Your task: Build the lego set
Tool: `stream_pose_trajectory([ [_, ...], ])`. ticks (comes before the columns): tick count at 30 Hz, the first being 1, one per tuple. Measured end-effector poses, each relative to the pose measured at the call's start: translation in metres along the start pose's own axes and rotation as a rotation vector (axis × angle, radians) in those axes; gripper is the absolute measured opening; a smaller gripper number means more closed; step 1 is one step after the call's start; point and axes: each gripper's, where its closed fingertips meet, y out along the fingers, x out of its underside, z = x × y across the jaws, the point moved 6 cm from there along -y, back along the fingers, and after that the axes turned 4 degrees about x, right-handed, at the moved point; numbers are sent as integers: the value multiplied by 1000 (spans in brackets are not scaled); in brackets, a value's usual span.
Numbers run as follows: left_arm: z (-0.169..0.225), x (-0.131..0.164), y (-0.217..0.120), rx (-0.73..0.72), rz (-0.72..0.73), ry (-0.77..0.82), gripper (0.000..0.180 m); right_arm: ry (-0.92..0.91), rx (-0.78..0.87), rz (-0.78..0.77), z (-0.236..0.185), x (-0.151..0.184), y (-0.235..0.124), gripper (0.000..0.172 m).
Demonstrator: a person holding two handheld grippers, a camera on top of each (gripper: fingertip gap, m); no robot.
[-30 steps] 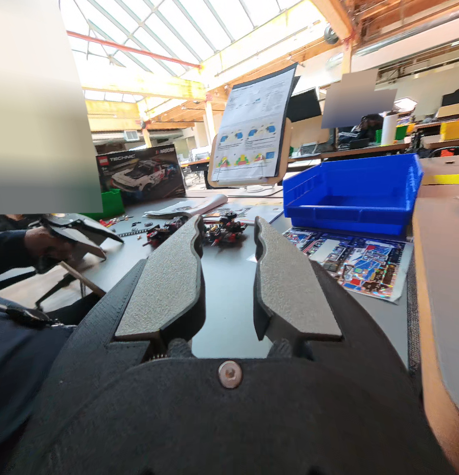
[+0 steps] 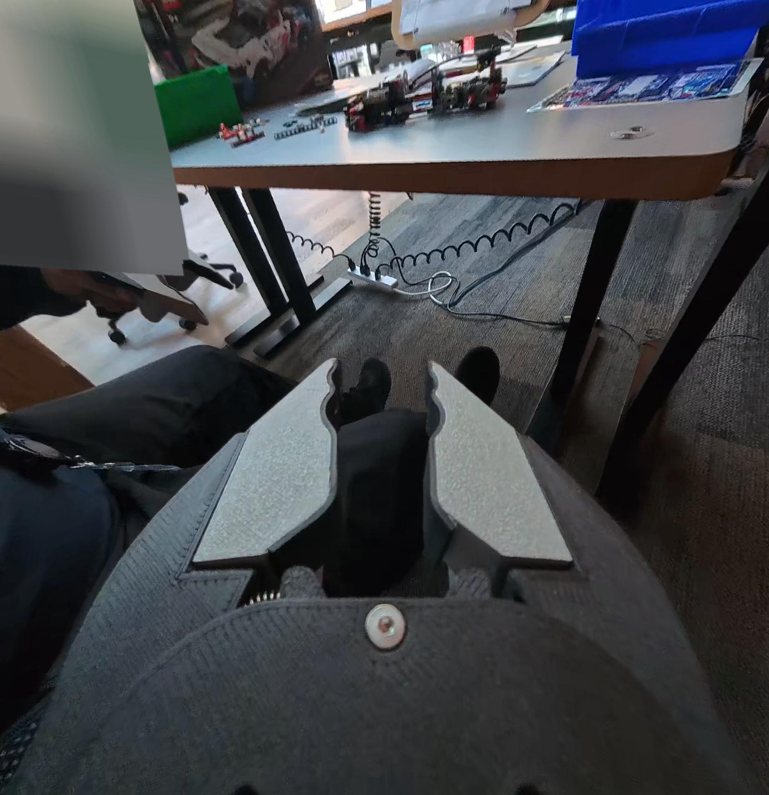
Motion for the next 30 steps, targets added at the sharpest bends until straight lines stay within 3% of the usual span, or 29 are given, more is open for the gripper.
stream_pose_trajectory([
  [7, 56, 20, 15, 51, -104, 32, 71, -36, -19, -61, -12, 18, -18, 36],
  [10, 57, 25, 21, 10, -159, 62, 67, -42, -37, -109, -14, 25, -20, 39],
  [13, 62, 20, 28, 73, -192, -12, 67, -87, 28, -125, -11, 25, -27, 39],
  [17, 60, 10, 19, 54, -244, 18, 69, -91, 135, -146, -1, 24, -37, 39],
  [22, 45, 8, 5, 66, -197, 24, 69, -99, 255, -196, 7, 24, -41, 42],
  [25, 31, -3, 18, 61, -212, 56, 69, -108, 319, -256, 15, 32, -41, 43],
  [30, 49, -28, 71, 269, -245, 65, 64, -94, 491, -361, 32, 59, -84, 45],
])
